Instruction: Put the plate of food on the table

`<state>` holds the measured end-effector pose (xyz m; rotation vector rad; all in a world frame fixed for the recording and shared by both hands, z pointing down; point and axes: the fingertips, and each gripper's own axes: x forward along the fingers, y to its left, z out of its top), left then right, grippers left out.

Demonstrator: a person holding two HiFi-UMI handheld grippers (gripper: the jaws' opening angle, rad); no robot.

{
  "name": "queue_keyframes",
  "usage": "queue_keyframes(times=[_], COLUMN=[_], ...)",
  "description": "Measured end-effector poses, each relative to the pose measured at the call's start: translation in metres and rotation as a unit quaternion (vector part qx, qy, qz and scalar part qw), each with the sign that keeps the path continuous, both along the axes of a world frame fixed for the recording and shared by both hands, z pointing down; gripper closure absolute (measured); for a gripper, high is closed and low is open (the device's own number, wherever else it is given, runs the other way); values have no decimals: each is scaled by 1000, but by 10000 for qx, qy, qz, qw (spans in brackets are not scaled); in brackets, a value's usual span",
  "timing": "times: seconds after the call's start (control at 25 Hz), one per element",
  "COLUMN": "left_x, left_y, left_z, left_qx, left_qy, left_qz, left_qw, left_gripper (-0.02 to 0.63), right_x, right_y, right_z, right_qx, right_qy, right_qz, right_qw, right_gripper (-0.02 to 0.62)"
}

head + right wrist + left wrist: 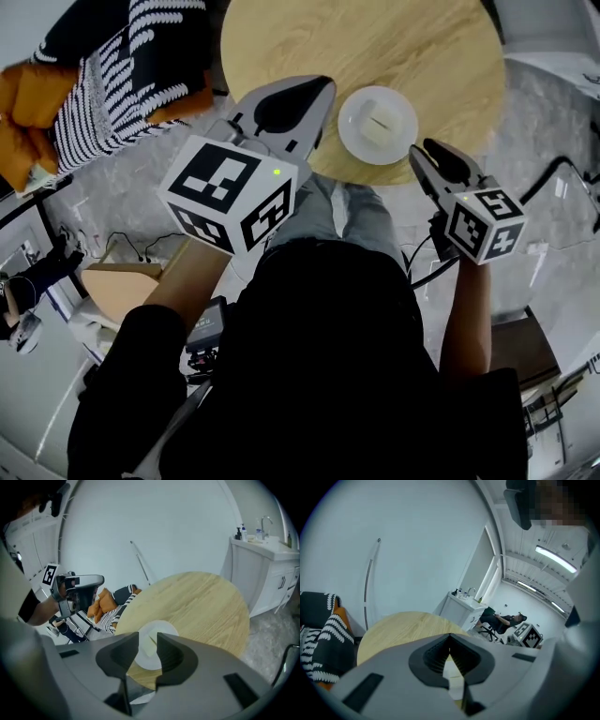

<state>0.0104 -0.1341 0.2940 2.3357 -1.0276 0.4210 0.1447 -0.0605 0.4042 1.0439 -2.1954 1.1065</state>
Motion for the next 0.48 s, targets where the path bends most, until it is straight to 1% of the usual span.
queue_keyframes(times=[0.2, 0.32, 0.48], left_x=[-8, -4, -1], left_y=[-7, -12, -13], left_z=[-33, -51, -68], left_qx=[397, 634, 884], left_qy=[133, 245, 297], left_qz=[-71, -118, -146], left_qw=[9991, 9976, 9955], left_gripper=[600, 600, 600], right_x=[-7, -5, -6], right_y=[-19, -33, -42], right_z=[-34, -56, -77], right_qx=[541, 880, 1127], right_qy=[86, 102, 111], right_qz=[90, 142, 182], right_qw=[9985, 9960, 9934], right_gripper=[494, 525, 573])
